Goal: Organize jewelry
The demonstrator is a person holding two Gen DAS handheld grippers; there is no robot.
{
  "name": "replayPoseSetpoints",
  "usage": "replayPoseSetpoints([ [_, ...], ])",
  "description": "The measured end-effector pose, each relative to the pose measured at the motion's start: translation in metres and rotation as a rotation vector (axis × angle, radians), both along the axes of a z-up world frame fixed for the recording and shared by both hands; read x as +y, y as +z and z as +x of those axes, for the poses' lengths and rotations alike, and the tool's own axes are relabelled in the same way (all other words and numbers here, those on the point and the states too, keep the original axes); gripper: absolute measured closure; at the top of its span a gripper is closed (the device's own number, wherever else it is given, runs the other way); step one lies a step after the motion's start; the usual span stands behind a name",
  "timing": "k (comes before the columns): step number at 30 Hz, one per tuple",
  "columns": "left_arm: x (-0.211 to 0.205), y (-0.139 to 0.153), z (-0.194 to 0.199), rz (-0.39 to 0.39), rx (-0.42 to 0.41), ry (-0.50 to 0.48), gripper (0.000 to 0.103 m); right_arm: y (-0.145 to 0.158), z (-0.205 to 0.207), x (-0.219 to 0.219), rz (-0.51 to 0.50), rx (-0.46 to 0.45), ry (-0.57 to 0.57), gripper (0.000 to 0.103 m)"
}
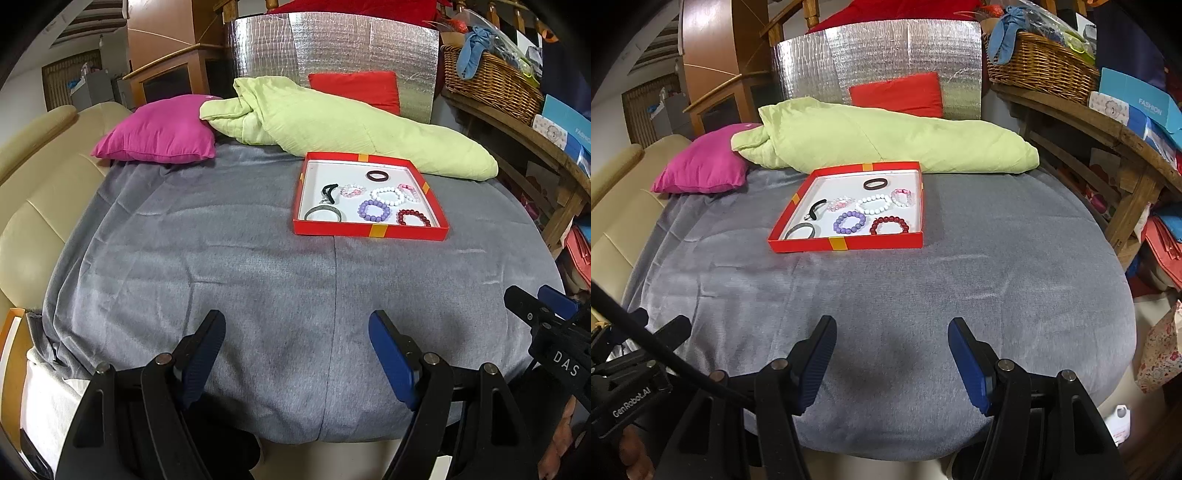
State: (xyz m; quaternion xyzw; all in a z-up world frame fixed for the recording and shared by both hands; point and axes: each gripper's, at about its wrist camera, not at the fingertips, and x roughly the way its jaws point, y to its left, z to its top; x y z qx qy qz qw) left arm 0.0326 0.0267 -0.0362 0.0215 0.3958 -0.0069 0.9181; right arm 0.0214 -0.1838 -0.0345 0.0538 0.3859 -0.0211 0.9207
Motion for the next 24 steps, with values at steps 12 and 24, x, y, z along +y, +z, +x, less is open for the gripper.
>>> replayPoseSetpoints([
  [12,0.001,-0.006,0.014,-0.002,0.02,0.001,0.023,-0.005,0.016,0.002,-0.014,0.021,-0.005,0.036],
  [24,0.036,-0.01,0.087,-0.035,0.012,0.062,0.023,-0.024,0.086,-0.069,0.008,0.037,-0.127,0.031],
])
